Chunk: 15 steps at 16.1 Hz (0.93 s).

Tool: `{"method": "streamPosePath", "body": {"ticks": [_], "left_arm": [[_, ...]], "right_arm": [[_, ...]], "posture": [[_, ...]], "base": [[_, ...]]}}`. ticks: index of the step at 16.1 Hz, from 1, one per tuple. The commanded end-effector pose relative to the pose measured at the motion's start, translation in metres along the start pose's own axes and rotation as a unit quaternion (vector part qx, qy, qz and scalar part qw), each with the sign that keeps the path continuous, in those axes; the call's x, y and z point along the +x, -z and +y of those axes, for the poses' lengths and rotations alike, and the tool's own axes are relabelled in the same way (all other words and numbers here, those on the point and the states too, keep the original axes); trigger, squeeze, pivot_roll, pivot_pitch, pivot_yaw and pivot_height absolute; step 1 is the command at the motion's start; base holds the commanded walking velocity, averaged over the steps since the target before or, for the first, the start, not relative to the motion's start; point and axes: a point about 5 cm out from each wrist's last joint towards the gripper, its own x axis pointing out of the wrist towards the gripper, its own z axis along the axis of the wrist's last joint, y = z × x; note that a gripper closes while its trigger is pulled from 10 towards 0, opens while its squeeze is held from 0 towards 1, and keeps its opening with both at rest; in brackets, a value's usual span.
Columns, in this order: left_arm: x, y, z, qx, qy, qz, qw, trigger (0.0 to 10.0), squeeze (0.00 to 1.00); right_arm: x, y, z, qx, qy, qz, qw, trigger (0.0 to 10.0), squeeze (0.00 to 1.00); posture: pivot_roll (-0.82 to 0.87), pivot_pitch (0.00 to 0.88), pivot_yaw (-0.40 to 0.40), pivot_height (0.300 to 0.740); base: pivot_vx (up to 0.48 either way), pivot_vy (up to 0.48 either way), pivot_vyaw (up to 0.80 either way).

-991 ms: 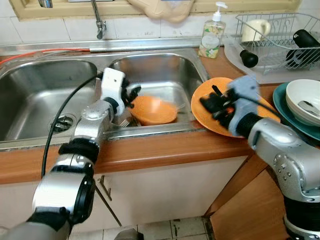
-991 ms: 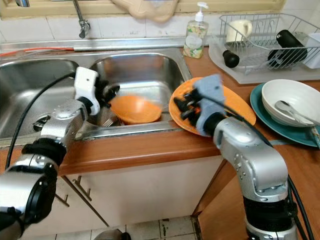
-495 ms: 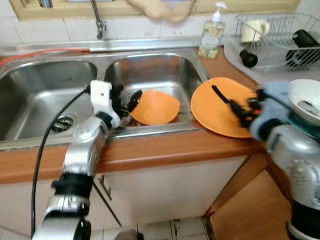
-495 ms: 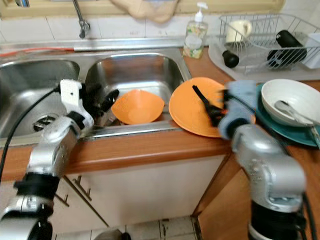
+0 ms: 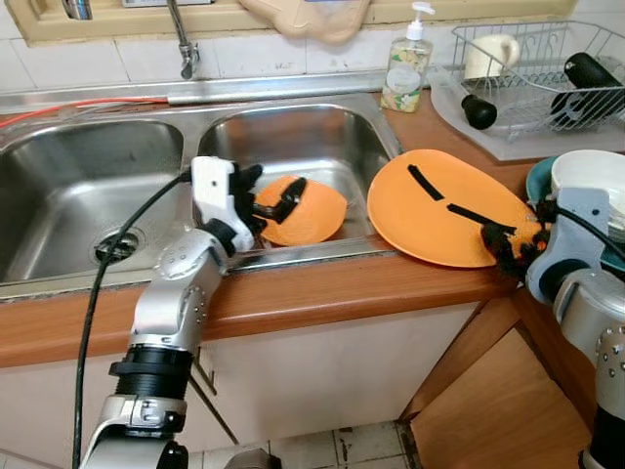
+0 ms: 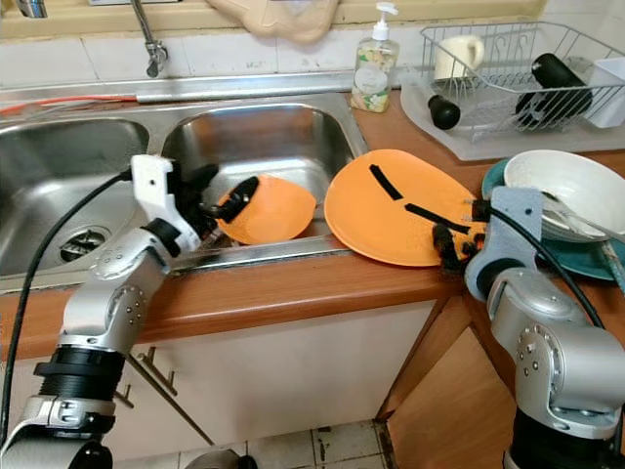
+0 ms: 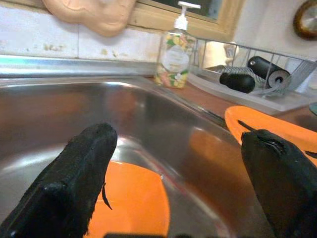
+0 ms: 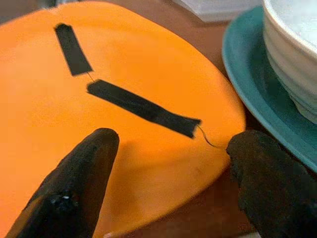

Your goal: Kitchen organization

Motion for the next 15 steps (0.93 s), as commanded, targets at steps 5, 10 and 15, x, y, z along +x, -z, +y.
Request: {"method": "streamPosePath", "body": {"ticks": [5, 10, 15], "left_arm": [[0.004, 0.005, -0.010, 0.005, 0.011, 0.022, 1.000, 10.0, 1.00], [0.018, 0.009, -0.013, -0.054, 0.026, 0.052, 0.997, 10.0, 0.00], [0.053, 0.012, -0.014, -0.155, 0.029, 0.071, 0.985, 10.0, 0.00]], "right_arm": [[0.000, 0.005, -0.001, 0.000, 0.009, 0.008, 1.000, 10.0, 1.00], [0.014, 0.009, 0.016, 0.057, -0.057, 0.019, 0.997, 10.0, 0.00], [0.021, 0.008, 0.026, 0.061, -0.083, 0.018, 0.994, 10.0, 0.00]], "posture": [[-0.14, 0.000, 0.061, 0.740], [-0.14, 0.000, 0.055, 0.740], [-0.15, 0.000, 0.074, 0.740]], "base": [[0.000, 0.000, 0.00], [0.000, 0.000, 0.00], [0.000, 0.000, 0.00]]}}
